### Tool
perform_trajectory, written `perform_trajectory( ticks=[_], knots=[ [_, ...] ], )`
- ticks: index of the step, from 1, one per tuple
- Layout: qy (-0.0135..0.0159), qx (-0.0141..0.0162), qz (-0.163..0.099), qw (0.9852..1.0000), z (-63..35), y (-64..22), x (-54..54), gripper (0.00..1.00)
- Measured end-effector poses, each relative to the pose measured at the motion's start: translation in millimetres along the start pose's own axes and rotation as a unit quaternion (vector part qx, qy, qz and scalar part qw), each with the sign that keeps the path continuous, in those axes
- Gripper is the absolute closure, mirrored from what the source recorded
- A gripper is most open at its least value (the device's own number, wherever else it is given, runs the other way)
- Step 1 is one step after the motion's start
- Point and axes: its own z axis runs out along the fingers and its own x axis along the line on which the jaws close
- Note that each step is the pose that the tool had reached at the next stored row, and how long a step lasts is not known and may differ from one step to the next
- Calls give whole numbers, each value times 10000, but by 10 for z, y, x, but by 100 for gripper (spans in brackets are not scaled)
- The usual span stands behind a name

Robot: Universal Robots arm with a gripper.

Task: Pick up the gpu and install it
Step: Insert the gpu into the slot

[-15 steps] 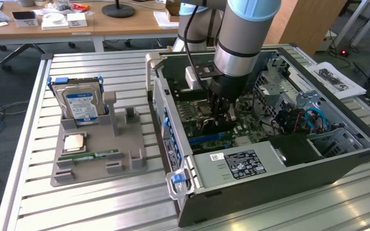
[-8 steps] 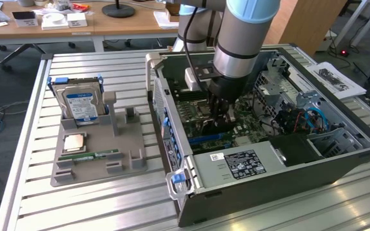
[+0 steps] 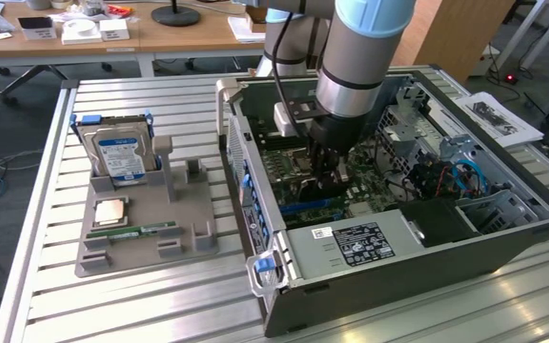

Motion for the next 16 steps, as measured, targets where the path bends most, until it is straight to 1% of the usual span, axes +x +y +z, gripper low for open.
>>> perform_trajectory(
  ticks=[16],
  knots=[
    [0,0,1,10000,22,0,1,73]
  ],
)
